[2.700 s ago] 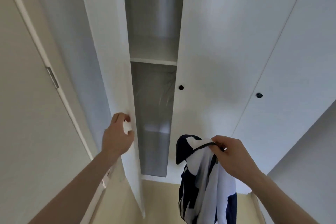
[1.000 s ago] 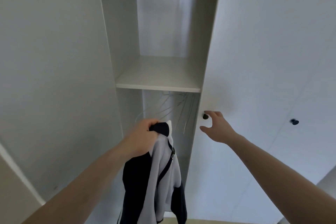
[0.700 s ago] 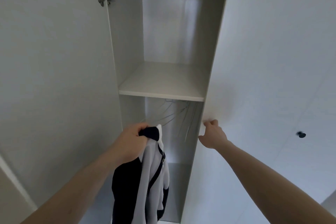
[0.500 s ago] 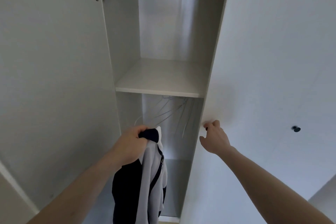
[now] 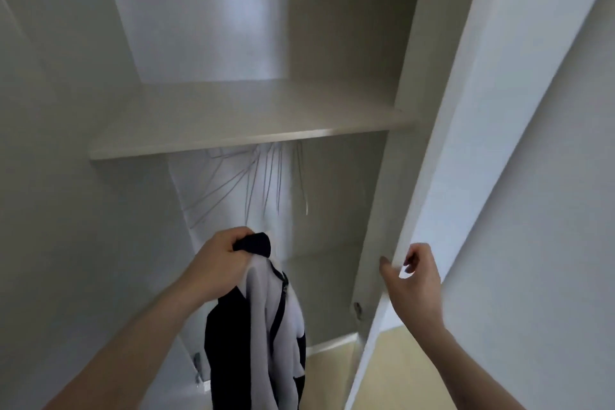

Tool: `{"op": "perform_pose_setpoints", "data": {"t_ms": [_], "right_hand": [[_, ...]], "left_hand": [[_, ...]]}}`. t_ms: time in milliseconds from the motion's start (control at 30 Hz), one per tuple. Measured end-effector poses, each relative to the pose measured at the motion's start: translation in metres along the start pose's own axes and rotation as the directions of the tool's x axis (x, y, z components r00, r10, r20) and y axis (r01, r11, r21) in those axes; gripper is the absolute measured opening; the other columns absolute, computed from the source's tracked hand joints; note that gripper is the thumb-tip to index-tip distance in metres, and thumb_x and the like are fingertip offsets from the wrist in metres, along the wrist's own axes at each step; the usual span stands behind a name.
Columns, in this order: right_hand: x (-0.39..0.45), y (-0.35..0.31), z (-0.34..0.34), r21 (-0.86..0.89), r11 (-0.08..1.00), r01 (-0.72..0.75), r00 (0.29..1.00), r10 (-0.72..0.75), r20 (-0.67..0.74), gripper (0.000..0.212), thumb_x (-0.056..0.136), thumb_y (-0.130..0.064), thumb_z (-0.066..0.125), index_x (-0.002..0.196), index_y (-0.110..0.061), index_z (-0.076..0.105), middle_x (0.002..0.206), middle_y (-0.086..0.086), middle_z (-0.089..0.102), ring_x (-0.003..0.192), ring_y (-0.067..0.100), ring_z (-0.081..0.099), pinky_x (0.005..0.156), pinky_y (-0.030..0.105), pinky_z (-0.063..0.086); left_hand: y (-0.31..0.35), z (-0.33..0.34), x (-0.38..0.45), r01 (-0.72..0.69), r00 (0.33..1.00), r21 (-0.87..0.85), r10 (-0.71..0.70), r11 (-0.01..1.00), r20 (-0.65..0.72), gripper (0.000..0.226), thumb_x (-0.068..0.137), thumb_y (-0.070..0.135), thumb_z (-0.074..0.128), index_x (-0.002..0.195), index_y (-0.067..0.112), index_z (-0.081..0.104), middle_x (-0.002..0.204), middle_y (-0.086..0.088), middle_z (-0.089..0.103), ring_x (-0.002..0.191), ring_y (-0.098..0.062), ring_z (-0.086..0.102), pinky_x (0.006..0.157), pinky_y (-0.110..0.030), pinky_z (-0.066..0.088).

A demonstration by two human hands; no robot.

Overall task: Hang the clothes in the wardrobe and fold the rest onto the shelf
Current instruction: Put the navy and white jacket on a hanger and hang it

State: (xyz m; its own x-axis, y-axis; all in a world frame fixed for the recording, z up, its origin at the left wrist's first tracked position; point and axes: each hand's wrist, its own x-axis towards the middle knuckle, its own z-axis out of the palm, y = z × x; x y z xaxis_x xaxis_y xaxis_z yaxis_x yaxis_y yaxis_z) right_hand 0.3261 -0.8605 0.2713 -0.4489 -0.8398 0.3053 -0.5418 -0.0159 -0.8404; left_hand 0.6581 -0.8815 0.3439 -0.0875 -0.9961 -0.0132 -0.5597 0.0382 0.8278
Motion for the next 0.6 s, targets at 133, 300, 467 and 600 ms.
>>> {"op": "perform_pose_setpoints", "data": {"t_ms": [133, 300, 467, 600], "right_hand": [[0.003, 0.025, -0.041, 0.105, 0.988, -0.115, 0.977, 0.131, -0.168, 0.031, 0.090, -0.025, 0.065, 0.085, -0.041, 0.038, 0.079, -0.005, 0.050, 0.062, 0.011, 0.052, 0.059, 0.034, 0.043], [0.013, 0.047, -0.077, 0.086, 0.977, -0.193, 0.939, 0.209, -0.272, 0.030, 0.091, -0.008, 0.062, 0.108, -0.020, 0.040, 0.095, 0.010, 0.055, 0.088, 0.031, 0.059, 0.081, 0.044, 0.049], [0.012, 0.052, -0.096, 0.076, 0.964, -0.253, 0.909, 0.264, -0.321, 0.068, 0.085, 0.000, 0.065, 0.145, -0.006, 0.034, 0.137, 0.014, 0.049, 0.127, 0.033, 0.049, 0.110, 0.051, 0.041], [-0.023, 0.053, -0.074, -0.025, 0.958, -0.284, 0.934, 0.271, -0.231, 0.085, 0.089, -0.005, 0.069, 0.159, -0.011, 0.022, 0.164, 0.013, 0.025, 0.152, 0.030, 0.025, 0.124, 0.041, 0.022]], "left_hand": [[0.013, 0.018, 0.003, -0.030, 0.997, -0.031, 0.032, 0.999, 0.066, 0.012, 0.077, 0.034, 0.061, 0.074, 0.024, 0.068, 0.062, 0.006, 0.064, 0.056, -0.005, 0.058, 0.060, -0.028, 0.042], [0.023, 0.037, 0.008, -0.066, 0.992, -0.004, 0.066, 0.998, 0.107, 0.014, 0.090, 0.023, 0.064, 0.078, 0.027, 0.071, 0.071, 0.004, 0.070, 0.062, -0.005, 0.063, 0.066, -0.030, 0.045], [0.033, 0.048, 0.004, -0.095, 0.986, -0.017, 0.096, 0.995, 0.137, 0.015, 0.085, 0.039, 0.061, 0.082, 0.028, 0.071, 0.072, 0.005, 0.069, 0.062, -0.005, 0.061, 0.066, -0.030, 0.044], [0.034, 0.049, -0.003, -0.133, 0.979, -0.004, 0.132, 0.991, 0.156, 0.011, 0.086, 0.031, 0.059, 0.085, 0.028, 0.070, 0.077, 0.006, 0.070, 0.068, -0.009, 0.063, 0.067, -0.029, 0.046]]}}
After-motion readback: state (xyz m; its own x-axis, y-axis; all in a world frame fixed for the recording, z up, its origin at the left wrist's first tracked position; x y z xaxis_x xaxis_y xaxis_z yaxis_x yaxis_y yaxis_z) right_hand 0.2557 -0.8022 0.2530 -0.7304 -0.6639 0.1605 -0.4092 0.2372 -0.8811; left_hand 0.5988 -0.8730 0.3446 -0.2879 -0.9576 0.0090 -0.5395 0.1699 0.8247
